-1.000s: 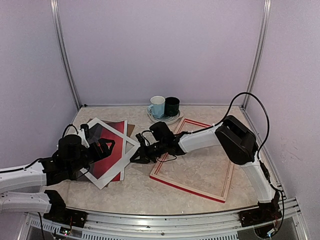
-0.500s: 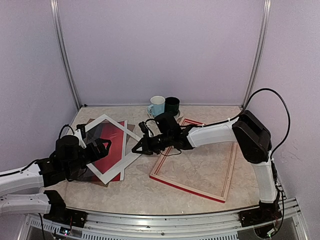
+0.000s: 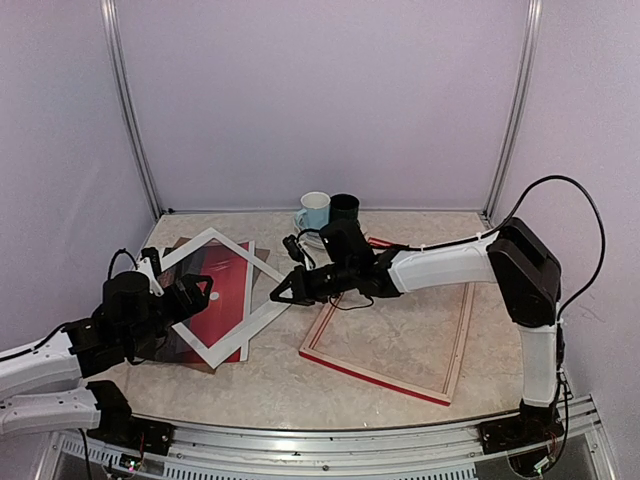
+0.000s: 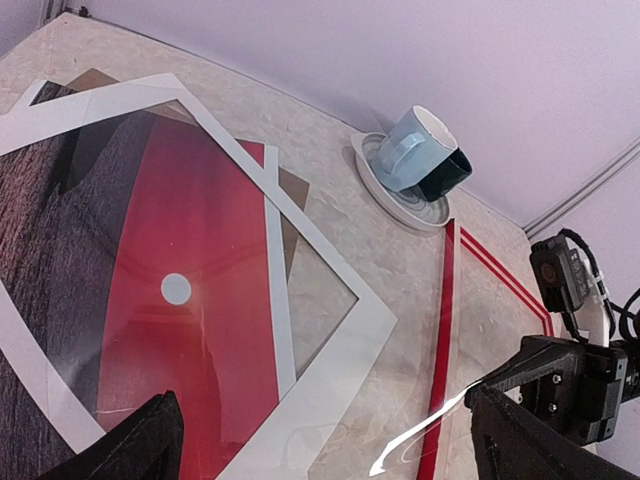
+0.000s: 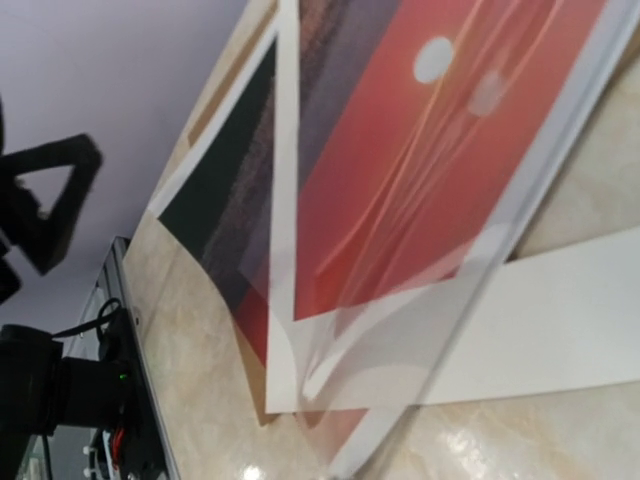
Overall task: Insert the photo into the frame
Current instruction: Pick up the glass panel from the mat board, then place the glass panel at the frame body.
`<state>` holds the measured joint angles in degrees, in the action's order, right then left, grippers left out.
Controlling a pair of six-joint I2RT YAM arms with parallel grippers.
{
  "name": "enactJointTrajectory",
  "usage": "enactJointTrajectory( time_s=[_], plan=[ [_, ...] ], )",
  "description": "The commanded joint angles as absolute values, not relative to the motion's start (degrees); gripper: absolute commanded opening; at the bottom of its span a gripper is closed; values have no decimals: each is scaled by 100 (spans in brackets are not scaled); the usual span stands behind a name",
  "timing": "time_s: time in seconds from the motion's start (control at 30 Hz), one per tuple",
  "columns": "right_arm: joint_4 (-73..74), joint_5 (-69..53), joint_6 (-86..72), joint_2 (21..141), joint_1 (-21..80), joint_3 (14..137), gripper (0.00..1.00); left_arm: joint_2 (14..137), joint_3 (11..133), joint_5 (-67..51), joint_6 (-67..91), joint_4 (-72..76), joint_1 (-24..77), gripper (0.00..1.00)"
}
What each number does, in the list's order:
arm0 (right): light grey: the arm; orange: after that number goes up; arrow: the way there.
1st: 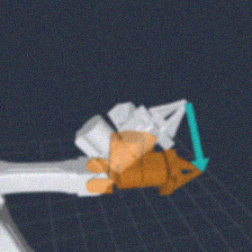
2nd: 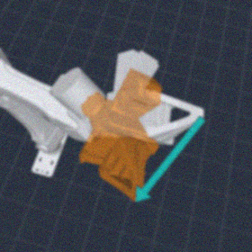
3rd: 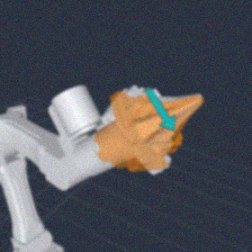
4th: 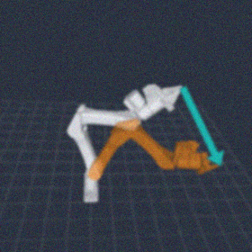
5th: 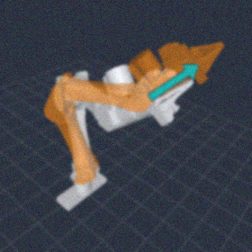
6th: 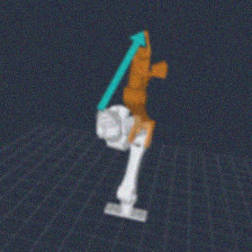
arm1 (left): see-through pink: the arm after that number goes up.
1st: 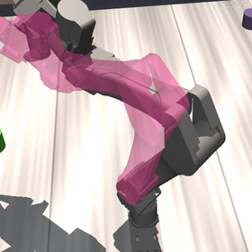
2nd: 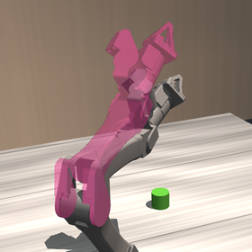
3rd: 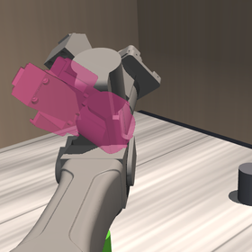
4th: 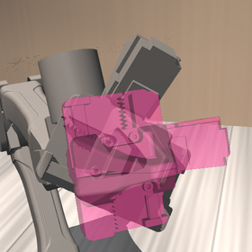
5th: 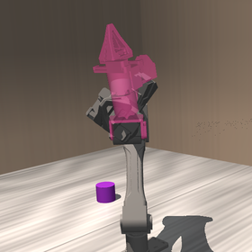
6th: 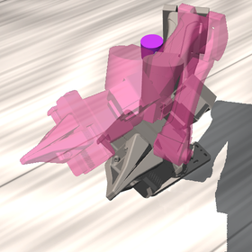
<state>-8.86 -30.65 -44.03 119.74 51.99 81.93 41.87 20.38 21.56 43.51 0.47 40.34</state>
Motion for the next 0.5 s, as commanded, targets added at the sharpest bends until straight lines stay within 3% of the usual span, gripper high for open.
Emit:
enactJointTrajectory(
  time_s=[0.0, 0.47],
  plan=[
    [-917, -2895, -3984, 11436, 5194, 8011, 0, 4040, 1961, 2379, 4391, -184, 4078, 99],
    [-881, -2052, -3815, 9943, 5194, 6428, 0, 3911, 1954, 2444, 4411, -216, 4078, 99]
  ],
)
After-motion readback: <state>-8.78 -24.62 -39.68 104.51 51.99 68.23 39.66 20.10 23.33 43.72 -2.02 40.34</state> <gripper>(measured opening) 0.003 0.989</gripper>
